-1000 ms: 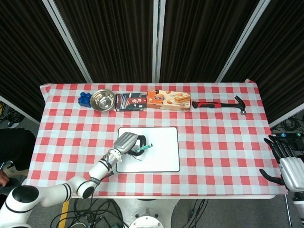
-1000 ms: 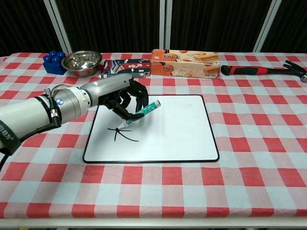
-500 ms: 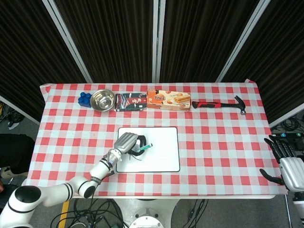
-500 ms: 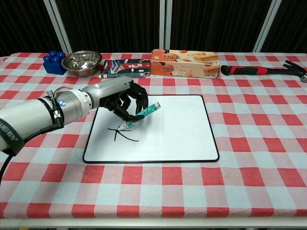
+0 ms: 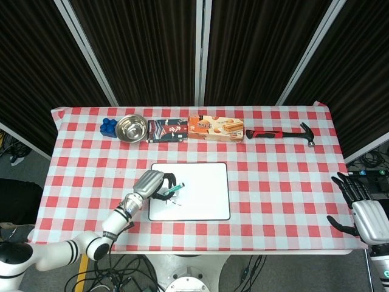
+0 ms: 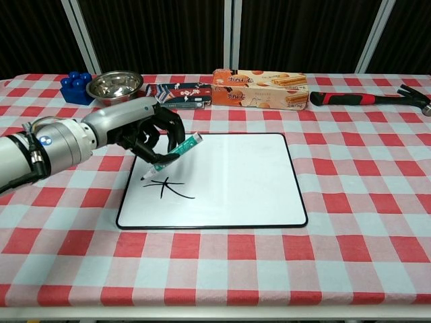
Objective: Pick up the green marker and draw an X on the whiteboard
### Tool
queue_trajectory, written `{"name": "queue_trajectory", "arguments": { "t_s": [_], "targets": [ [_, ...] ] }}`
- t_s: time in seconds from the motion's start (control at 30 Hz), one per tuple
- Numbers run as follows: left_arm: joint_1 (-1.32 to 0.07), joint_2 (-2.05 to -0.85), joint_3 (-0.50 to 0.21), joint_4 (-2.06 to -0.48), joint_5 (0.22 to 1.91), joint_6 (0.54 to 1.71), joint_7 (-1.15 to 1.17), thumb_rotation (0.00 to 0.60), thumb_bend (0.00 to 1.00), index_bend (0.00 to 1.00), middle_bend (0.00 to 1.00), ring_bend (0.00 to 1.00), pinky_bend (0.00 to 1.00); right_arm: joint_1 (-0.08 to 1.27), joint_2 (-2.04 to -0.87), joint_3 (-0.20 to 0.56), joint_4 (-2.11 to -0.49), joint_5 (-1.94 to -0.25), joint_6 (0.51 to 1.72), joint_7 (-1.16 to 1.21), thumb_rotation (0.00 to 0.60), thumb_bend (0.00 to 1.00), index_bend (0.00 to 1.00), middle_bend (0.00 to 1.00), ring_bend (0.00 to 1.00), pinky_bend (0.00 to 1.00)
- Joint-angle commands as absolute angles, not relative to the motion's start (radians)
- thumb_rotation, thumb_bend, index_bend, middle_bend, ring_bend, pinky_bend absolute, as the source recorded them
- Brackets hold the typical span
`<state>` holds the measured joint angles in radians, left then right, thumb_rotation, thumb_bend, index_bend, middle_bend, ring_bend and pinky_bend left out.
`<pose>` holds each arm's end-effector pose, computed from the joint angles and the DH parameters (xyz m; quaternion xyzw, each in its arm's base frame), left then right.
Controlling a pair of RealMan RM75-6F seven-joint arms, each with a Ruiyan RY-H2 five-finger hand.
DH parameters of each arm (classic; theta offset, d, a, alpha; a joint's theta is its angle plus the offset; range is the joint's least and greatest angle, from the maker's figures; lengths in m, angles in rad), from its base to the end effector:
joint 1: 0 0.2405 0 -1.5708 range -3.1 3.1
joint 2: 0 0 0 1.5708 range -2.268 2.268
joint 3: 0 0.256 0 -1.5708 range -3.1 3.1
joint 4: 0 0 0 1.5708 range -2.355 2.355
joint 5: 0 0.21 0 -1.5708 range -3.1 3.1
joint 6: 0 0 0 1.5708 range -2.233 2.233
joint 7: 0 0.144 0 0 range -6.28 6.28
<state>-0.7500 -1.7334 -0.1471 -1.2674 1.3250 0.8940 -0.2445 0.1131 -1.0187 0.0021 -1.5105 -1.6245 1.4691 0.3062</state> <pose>-0.1365 0.3301 -0.0756 -0.6855 -0.5189 -0.4445 0.2515 -0.3223 -0.1810 0.1868 0.6234 -0.4091 0.4191 0.5180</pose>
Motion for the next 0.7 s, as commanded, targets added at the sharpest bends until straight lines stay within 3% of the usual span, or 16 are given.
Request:
{"name": "queue_trajectory", "arguments": {
  "t_s": [0.03, 0.27, 0.5, 0.7],
  "targets": [
    [-0.747, -1.687, -0.166, -1.339, 1.346, 0.932, -0.212, 0.6, 0.38, 0.56, 0.59, 0.75, 0.97, 0.109, -1.017, 0.002, -1.51, -1.625, 1.477, 0.309, 0.6, 0.12, 0.0, 0.0, 0.0, 0.0],
    [-0.749, -1.639, -0.183, -1.323, 1.252, 0.921, -0.01, 0.6, 0.38, 0.56, 0.58, 0.72, 0.95, 0.101, -1.018, 0.001, -1.501, -1.623, 1.489, 0.323, 0.6, 0.12, 0.0, 0.0, 0.0, 0.0],
    [-0.748, -1.551, -0.156, -1.373, 1.048, 0.932, 0.44, 0.6, 0.38, 0.56, 0.57, 0.72, 0.91, 0.11, -1.025, 0.0, -1.496, -1.632, 1.481, 0.326, 0.6, 0.12, 0.0, 0.0, 0.0, 0.0],
    [-0.78, -1.556, -0.131, -1.387, 0.873, 0.948, 0.708, 0.6, 0.38, 0.56, 0.56, 0.72, 0.91, 0.111, -1.028, -0.001, -1.497, -1.635, 1.483, 0.324, 0.6, 0.12, 0.0, 0.0, 0.0, 0.0]
  ]
}}
